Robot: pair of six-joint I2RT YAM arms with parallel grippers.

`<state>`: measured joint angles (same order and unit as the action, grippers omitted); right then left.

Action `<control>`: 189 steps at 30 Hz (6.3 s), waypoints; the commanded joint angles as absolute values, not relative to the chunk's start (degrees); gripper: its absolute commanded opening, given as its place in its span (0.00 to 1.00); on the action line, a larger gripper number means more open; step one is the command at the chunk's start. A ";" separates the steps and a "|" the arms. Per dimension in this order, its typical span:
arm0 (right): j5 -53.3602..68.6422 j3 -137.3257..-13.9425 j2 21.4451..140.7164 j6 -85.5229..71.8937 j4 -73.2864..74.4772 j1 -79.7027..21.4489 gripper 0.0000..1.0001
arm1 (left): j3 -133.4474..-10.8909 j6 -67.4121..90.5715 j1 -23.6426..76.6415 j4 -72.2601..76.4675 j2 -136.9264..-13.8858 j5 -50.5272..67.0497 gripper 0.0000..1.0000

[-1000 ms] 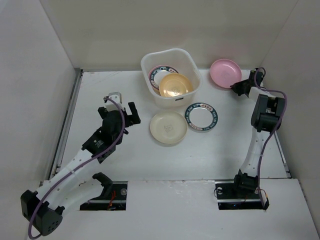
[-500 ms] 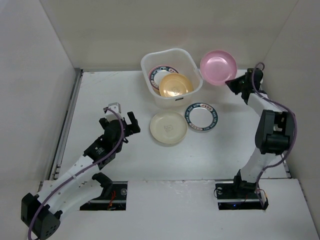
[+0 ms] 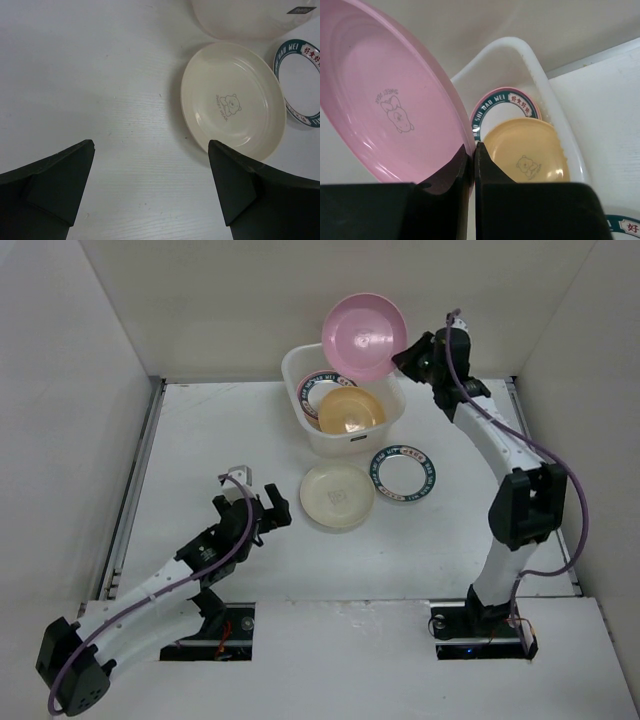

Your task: Place the plates into the plastic bin on the countertop

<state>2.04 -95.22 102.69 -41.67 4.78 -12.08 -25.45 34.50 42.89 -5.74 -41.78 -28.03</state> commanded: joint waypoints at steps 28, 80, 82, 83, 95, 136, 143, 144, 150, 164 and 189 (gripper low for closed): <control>-18.54 -97.23 103.38 -25.05 12.23 -25.09 0.72 | -20.04 42.53 39.42 18.01 -60.72 -20.39 0.98; -15.91 -41.58 63.02 -33.48 -5.54 -21.84 0.75 | -42.96 36.14 38.37 -8.81 -40.58 -32.18 0.07; -16.26 -40.00 61.88 -34.71 -5.71 -21.40 0.75 | -45.87 34.11 37.49 -4.24 -45.24 -30.77 0.07; -16.26 -39.29 61.35 -35.50 -5.71 -21.66 0.75 | -47.71 32.80 36.87 -1.87 -48.48 -30.07 0.07; -18.72 -28.92 48.44 -37.36 -0.27 -22.98 0.74 | -69.60 23.47 32.74 9.49 -77.24 -24.87 0.08; -21.44 -26.72 53.52 -39.20 1.06 -21.93 0.74 | -108.55 6.24 29.13 5.36 -119.10 -20.21 1.00; -19.52 -27.68 60.81 -42.01 -4.03 -19.12 0.74 | -96.96 4.40 32.91 8.34 -100.40 -24.95 1.00; -18.73 -28.03 62.13 -42.71 -4.91 -18.51 0.74 | -93.99 3.87 33.61 8.96 -96.89 -26.44 1.00; -10.21 -28.39 70.74 -46.92 -12.03 -13.59 0.72 | -72.11 4.21 35.72 14.67 -78.87 -32.34 1.00; -5.71 -28.30 76.64 -50.88 -16.61 -10.76 0.63 | -41.32 12.48 35.64 12.40 -58.54 -36.65 1.00; -11.95 -29.80 83.40 -77.69 -13.45 -19.55 0.58 | -36.39 16.26 33.97 6.86 -50.71 -35.95 1.00</control>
